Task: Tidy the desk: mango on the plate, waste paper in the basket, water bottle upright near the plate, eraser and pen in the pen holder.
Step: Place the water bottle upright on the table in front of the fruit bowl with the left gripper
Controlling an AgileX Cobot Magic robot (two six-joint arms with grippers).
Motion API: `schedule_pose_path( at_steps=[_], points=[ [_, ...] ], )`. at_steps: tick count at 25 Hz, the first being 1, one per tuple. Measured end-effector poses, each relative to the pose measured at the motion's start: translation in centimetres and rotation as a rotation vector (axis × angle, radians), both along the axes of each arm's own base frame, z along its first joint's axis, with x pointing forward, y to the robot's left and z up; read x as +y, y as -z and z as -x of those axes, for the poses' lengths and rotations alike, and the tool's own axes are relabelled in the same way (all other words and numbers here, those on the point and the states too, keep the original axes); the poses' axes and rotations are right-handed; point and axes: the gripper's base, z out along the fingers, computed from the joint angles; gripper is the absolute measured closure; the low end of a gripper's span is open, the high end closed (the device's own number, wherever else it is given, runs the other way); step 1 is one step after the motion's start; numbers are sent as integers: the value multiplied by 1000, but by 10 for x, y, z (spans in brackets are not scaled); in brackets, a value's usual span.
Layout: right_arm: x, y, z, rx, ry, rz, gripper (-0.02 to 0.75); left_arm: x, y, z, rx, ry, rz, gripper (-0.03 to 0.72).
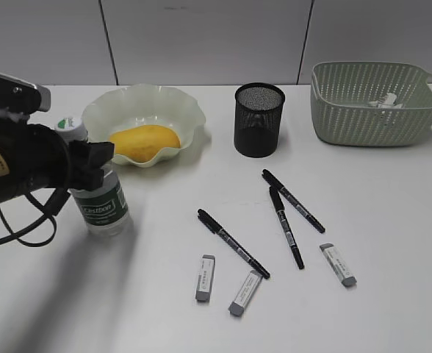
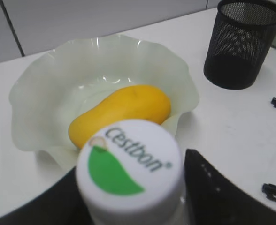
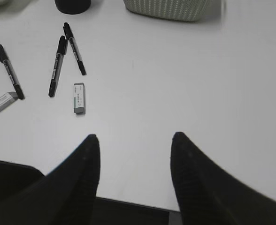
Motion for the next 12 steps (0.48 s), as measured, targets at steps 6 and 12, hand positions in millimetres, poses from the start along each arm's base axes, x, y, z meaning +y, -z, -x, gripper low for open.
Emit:
schedule_pose_path(
  at_steps=[6, 12],
  points=[
    [0, 0, 0, 0, 0, 0, 344, -5, 6, -6, -51, 31, 6, 289],
    [0, 0, 0, 1, 3, -5, 344, -3, -8, -3, -82, 29, 15, 81]
  ],
)
